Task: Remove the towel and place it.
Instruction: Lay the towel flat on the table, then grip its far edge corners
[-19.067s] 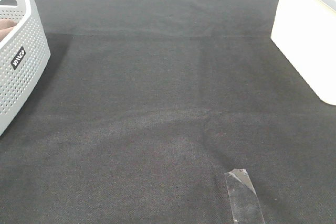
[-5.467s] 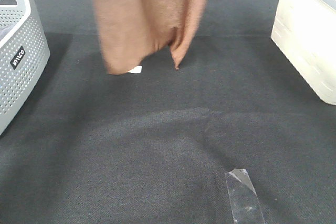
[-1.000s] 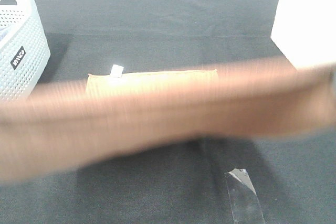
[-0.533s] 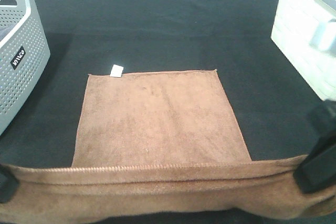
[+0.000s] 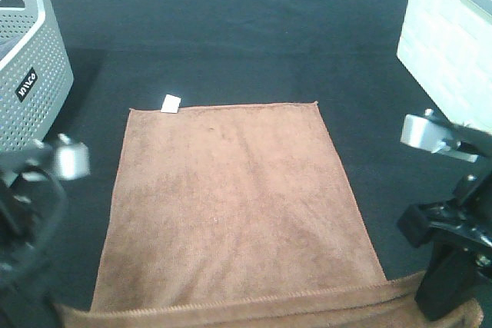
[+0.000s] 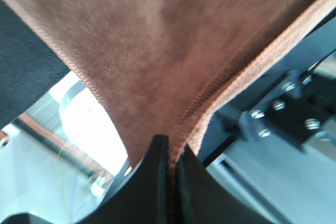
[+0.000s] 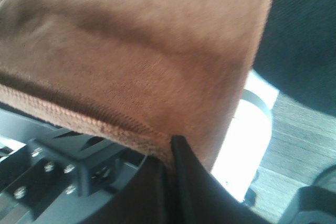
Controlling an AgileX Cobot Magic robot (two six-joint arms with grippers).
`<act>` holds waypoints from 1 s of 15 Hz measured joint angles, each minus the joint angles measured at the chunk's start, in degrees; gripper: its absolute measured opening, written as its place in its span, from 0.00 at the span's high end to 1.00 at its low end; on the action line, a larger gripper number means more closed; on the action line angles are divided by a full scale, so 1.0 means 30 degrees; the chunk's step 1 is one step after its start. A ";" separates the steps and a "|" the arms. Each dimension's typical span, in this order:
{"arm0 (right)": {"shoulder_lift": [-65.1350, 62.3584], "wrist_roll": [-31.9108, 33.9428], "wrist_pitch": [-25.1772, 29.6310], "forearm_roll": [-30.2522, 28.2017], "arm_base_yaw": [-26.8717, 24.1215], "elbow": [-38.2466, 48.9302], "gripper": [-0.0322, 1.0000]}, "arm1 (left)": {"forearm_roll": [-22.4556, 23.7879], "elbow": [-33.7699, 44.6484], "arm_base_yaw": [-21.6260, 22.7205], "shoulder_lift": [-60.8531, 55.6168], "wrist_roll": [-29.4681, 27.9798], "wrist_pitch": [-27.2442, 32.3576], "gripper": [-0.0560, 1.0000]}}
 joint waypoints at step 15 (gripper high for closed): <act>0.1700 -0.2464 -0.0382 0.1203 -0.0191 0.1547 0.62 | -0.1814 0.0210 -0.2292 0.2540 -0.0134 -0.1910 0.72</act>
